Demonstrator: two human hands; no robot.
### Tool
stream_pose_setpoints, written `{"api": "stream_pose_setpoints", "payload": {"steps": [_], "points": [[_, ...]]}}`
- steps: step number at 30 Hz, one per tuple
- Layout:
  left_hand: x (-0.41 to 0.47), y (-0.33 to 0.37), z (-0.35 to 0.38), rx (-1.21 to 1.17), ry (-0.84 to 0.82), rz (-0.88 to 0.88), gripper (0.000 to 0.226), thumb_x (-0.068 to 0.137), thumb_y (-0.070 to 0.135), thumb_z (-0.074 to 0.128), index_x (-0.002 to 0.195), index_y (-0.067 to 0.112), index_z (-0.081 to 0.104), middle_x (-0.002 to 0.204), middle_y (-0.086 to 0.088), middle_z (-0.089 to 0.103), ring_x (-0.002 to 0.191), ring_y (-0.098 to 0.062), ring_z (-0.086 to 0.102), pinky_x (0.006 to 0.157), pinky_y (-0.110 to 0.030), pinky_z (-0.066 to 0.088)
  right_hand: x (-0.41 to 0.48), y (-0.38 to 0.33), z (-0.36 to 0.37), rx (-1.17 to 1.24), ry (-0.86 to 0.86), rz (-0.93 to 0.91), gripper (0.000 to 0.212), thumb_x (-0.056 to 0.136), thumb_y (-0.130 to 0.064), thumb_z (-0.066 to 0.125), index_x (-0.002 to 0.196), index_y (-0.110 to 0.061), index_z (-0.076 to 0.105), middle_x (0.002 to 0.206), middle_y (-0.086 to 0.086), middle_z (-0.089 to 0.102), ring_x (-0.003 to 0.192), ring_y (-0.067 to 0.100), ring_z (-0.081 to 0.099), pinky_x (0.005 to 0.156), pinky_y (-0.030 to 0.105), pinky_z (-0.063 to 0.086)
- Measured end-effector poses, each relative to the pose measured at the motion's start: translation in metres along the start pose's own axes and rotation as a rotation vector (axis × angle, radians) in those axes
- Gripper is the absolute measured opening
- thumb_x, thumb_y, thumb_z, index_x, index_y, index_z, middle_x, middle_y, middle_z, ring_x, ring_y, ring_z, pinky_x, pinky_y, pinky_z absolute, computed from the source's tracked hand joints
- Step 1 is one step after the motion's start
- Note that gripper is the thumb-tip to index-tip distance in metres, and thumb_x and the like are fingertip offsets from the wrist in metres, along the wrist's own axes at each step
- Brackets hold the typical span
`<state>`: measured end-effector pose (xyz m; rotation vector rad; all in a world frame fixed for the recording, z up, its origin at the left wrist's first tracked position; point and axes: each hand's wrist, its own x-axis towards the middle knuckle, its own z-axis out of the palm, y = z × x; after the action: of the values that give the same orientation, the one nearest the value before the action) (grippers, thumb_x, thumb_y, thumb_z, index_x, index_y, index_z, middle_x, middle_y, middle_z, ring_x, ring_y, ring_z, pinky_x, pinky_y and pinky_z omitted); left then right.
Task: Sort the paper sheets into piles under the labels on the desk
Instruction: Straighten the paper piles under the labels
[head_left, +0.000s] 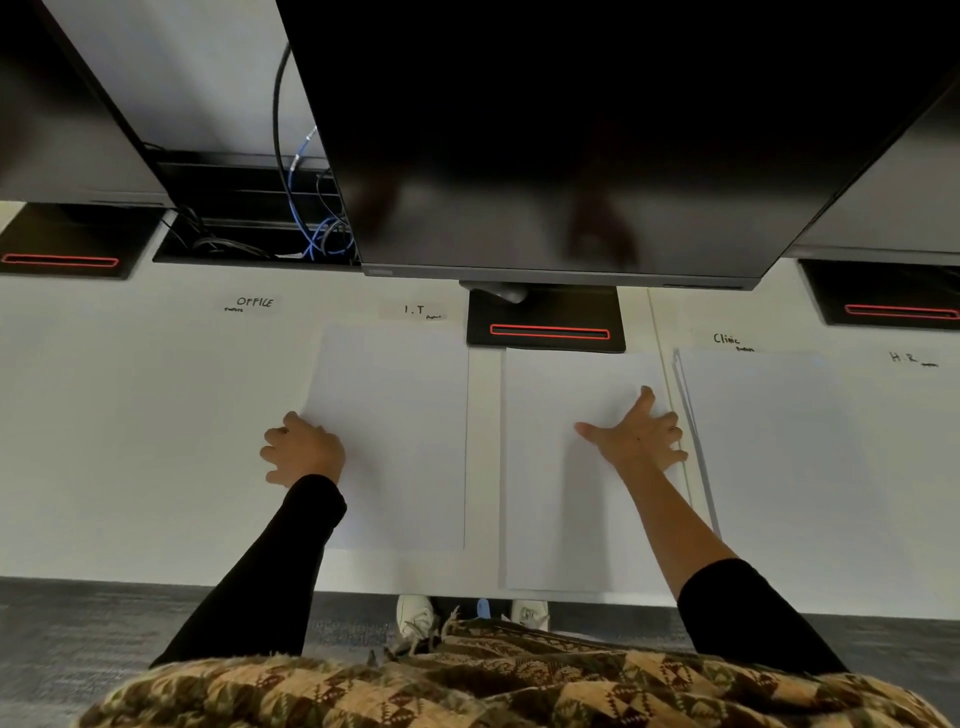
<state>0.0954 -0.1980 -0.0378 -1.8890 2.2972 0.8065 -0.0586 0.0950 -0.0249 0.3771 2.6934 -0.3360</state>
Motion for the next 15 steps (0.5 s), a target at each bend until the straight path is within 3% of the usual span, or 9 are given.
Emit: {"api": "stream_pose_setpoints", "payload": {"steps": [3, 7, 11, 15], "points": [[-0.010, 0.012, 0.002, 0.001, 0.047, 0.033, 0.050, 0.094, 0.022, 0.045, 0.140, 0.008, 0.030, 0.145, -0.017, 0.027, 0.131, -0.037, 0.028, 0.105, -0.053, 0.025, -0.005, 0.000, 0.002, -0.044, 0.023, -0.024, 0.105, 0.070, -0.067, 0.062, 0.147, -0.024, 0.006, 0.153, 0.022, 0.013, 0.141, 0.041, 0.018, 0.110, 0.059, 0.023], [-0.032, 0.035, 0.012, 0.069, 0.075, 0.279, 0.055, 0.094, 0.026, 0.047, 0.143, 0.009, 0.027, 0.149, -0.016, 0.022, 0.134, -0.037, 0.025, 0.108, -0.053, 0.023, -0.006, 0.002, 0.001, -0.069, 0.033, -0.049, 0.104, 0.069, -0.069, 0.060, 0.146, -0.023, 0.008, 0.152, 0.022, 0.017, 0.140, 0.040, 0.021, 0.109, 0.059, 0.025], [-0.059, 0.063, 0.020, 0.069, 0.013, 0.419, 0.054, 0.095, 0.027, 0.045, 0.143, 0.010, 0.028, 0.149, -0.015, 0.021, 0.133, -0.034, 0.026, 0.107, -0.050, 0.028, -0.003, 0.003, -0.006, -0.042, 0.056, -0.037, 0.107, 0.066, -0.066, 0.067, 0.145, -0.023, 0.010, 0.150, 0.022, 0.020, 0.139, 0.041, 0.022, 0.108, 0.058, 0.027], [-0.088, 0.083, 0.032, 0.059, -0.087, 0.546, 0.054, 0.095, 0.026, 0.046, 0.144, 0.013, 0.027, 0.148, -0.013, 0.022, 0.133, -0.032, 0.027, 0.106, -0.048, 0.030, -0.001, 0.001, -0.013, -0.062, 0.144, -0.033, 0.102, 0.071, -0.051, 0.073, 0.145, -0.022, 0.009, 0.146, 0.023, 0.026, 0.135, 0.040, 0.030, 0.106, 0.056, 0.031]]}}
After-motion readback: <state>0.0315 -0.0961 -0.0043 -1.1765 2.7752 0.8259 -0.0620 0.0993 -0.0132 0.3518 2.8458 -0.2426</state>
